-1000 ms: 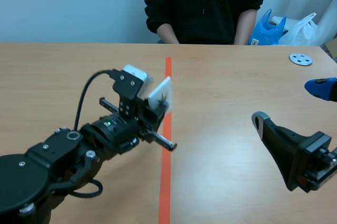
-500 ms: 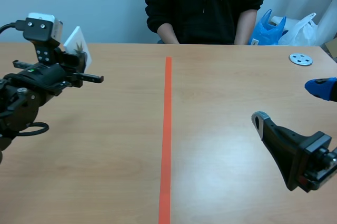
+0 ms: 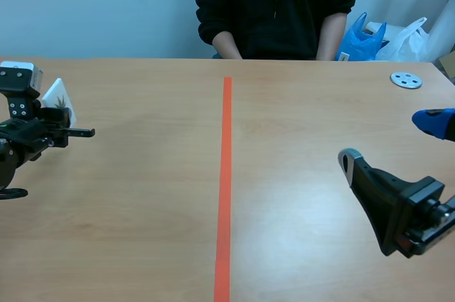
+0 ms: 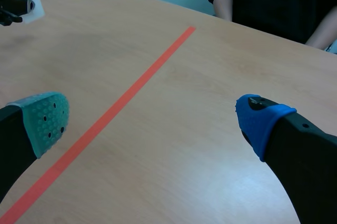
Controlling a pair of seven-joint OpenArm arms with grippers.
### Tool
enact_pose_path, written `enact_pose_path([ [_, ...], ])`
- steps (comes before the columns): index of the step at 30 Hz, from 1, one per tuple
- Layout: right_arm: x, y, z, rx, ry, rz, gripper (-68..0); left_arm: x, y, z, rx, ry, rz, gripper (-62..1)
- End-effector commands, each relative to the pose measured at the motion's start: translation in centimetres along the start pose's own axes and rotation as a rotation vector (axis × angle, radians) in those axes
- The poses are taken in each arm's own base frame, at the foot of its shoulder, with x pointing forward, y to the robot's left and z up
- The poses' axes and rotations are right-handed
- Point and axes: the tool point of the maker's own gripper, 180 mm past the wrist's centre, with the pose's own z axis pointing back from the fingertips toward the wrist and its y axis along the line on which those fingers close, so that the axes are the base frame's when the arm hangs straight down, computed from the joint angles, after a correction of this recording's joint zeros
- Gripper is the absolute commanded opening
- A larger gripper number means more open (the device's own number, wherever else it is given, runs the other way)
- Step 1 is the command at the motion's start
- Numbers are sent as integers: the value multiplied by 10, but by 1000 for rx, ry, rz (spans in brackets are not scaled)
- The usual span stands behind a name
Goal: Sort the leaf by its shape. The table is split by an orange tape line. A compound leaf with several leaflets goes to the left side, a simple leaf with one blade goes to the right side. Return to the home posture when a red brick is placed on the table.
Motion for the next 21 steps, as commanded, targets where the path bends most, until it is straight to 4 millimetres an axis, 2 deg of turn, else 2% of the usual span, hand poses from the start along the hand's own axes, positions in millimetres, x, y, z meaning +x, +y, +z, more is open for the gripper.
enact_pose_path([
  [1, 10, -2, 0, 0, -32, 6, 4, 21, 13, -6, 32, -53, 28, -554],
  [11, 10, -2, 0, 0, -32, 6, 4, -17, 28, 0, 81, 3, 62, -554],
  [17, 10, -2, 0, 0, -32, 6, 4, -22, 25, 0, 69, 16, 70, -551],
  [19, 10, -2, 0, 0, -32, 6, 4, -22, 25, 0, 69, 16, 70, -533],
  [21, 10, -2, 0, 0, -32, 6, 4, -23, 25, 1, 69, 18, 70, -486],
])
